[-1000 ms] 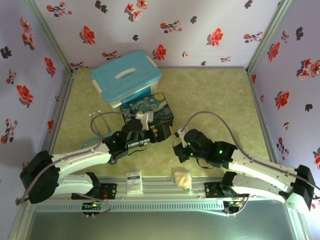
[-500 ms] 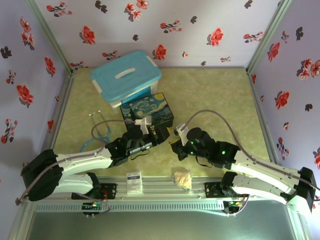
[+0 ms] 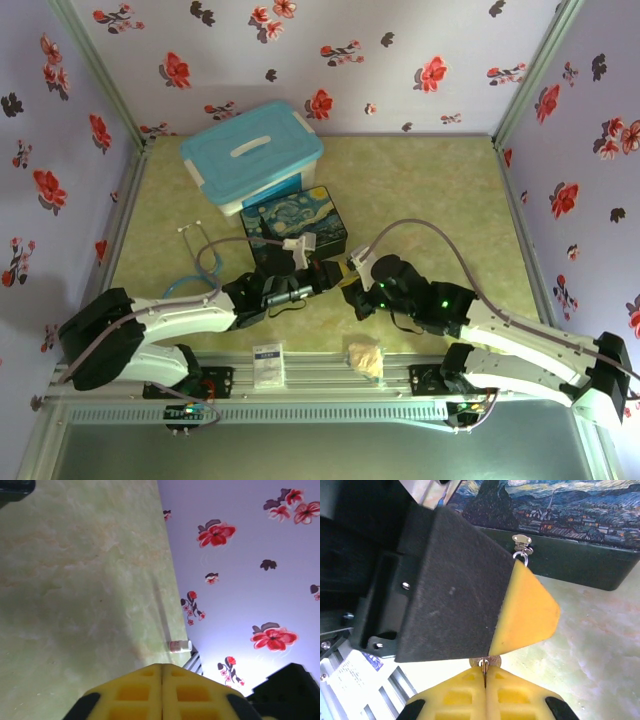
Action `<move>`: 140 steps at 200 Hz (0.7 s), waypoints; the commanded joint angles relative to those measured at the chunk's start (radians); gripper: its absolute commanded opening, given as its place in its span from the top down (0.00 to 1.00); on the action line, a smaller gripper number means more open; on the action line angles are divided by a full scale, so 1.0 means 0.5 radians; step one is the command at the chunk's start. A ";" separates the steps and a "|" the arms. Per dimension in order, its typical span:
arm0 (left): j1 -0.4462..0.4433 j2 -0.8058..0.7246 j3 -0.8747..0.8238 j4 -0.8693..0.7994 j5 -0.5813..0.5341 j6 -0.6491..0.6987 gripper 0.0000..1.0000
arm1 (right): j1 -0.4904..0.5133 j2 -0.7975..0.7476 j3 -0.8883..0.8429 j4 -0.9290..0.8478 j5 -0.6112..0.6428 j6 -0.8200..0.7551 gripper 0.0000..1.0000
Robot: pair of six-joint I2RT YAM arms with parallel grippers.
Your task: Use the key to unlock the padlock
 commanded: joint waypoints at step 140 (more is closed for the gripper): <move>0.249 -0.524 0.021 0.075 -0.170 0.242 1.00 | -0.351 0.050 -0.212 1.560 -0.561 1.102 0.22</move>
